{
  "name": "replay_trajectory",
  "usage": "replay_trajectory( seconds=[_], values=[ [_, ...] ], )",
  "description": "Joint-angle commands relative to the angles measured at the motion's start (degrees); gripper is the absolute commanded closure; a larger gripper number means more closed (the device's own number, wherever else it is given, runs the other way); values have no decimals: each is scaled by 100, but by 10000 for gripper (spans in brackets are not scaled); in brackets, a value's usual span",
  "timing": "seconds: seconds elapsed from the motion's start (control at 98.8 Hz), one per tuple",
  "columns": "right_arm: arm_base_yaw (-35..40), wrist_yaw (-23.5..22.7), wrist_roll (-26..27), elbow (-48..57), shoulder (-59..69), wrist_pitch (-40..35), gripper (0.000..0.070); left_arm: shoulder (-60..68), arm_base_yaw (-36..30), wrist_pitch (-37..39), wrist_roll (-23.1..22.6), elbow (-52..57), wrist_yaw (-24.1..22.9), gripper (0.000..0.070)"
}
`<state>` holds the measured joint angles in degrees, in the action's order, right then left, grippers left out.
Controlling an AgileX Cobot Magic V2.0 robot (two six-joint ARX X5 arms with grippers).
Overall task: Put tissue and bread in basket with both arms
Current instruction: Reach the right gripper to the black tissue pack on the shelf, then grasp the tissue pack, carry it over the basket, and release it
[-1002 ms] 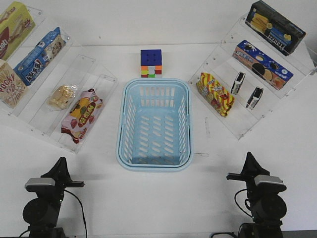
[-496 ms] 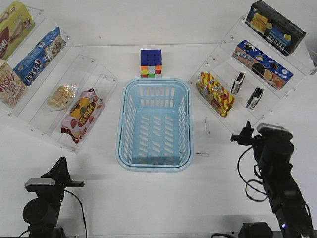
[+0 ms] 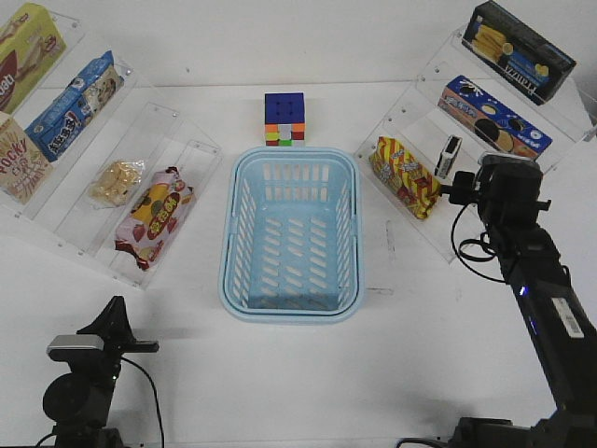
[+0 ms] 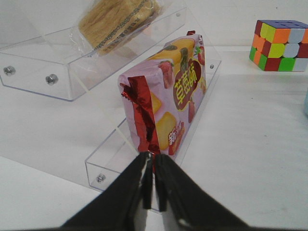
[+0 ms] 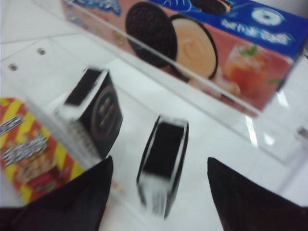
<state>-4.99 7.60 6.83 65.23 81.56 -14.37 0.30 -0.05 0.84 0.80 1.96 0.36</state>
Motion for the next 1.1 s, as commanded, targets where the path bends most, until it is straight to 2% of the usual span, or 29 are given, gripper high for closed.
replay_trajectory(
  seconds=[0.0,0.03,0.061,0.142,0.172,0.253,0.415,0.486,0.546,0.688,0.759,0.82,0.86,1.032,1.093],
  values=[
    [-28,-4,-63,170,306,103,262,-11,9,83,-11,-114,9,699],
    [-39,-4,-61,205,402,107,285,-11,9,83,-11,-114,7,699],
    [-48,-4,-63,227,470,105,336,-11,9,83,-11,-114,9,699],
    [-61,-4,-70,236,590,114,559,-11,9,83,-9,-114,9,699],
    [-61,-2,-96,236,592,98,622,-11,9,81,-9,-114,9,699],
    [-63,31,-168,254,575,107,698,-11,9,83,-11,-114,9,699],
    [-63,138,-348,313,9,61,698,-11,9,83,-11,-114,9,699],
    [-42,-76,-341,313,-398,52,698,-11,9,85,-9,-114,9,699],
    [4,-555,-179,313,-798,7,698,-11,9,83,-11,-114,9,699],
    [326,-2258,201,313,-1475,44,698,-11,9,83,-11,-114,9,699],
    [673,-2959,205,313,-1593,87,698,-11,9,83,-11,-114,7,699],
    [1099,-3379,140,313,-1587,74,698,-11,9,83,-9,-114,9,699],
    [1440,-3488,33,310,-1547,42,698,-11,9,83,-11,-114,9,699],
    [2804,-3451,-450,310,-1012,-72,696,-11,9,85,-9,-114,9,699],
    [3101,-3453,-592,310,-774,-74,651,-11,9,83,-11,-114,9,699]
  ],
)
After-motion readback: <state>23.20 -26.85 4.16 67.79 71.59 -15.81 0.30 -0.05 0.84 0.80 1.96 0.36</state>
